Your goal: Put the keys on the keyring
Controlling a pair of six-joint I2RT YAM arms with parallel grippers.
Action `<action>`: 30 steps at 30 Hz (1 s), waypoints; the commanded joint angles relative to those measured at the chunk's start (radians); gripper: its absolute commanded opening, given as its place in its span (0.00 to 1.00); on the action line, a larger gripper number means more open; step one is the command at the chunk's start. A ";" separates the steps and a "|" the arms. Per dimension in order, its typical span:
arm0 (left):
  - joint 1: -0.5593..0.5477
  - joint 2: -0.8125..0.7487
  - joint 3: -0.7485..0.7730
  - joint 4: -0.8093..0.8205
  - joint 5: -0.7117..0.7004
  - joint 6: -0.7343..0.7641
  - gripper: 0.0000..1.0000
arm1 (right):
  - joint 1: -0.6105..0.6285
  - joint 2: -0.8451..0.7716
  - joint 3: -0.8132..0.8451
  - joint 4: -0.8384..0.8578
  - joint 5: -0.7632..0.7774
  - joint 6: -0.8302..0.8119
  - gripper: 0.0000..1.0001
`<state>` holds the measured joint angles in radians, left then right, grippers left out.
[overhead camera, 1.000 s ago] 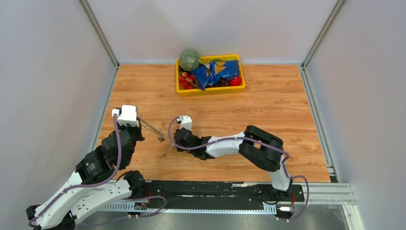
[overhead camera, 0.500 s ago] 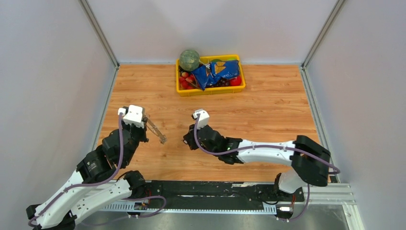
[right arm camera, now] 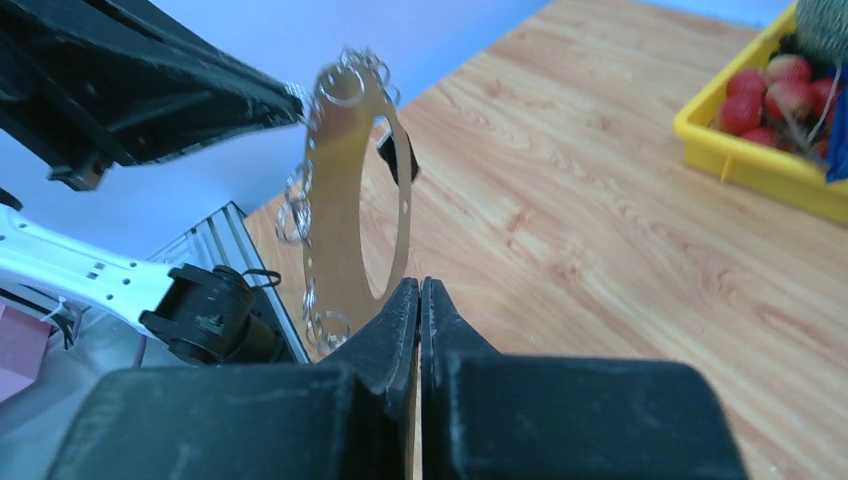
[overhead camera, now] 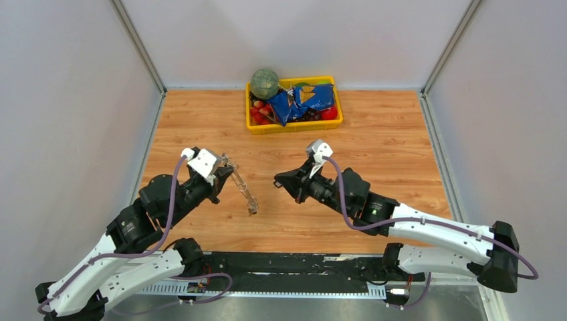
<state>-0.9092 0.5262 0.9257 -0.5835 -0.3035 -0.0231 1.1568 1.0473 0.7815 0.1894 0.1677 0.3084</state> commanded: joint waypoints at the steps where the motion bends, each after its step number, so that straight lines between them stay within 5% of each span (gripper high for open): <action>1: 0.001 0.033 0.047 0.108 0.223 0.055 0.00 | -0.004 -0.077 0.060 -0.070 -0.036 -0.110 0.00; 10: 0.001 0.093 0.053 0.202 0.424 0.059 0.00 | -0.005 -0.141 0.143 -0.177 -0.081 -0.231 0.00; 30: 0.000 0.182 0.092 0.240 0.406 0.028 0.00 | -0.008 -0.029 0.274 -0.183 -0.196 -0.365 0.00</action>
<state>-0.9092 0.7097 0.9718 -0.4210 0.0895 0.0132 1.1545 0.9981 0.9932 -0.0116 0.0147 -0.0216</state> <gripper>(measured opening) 0.008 0.006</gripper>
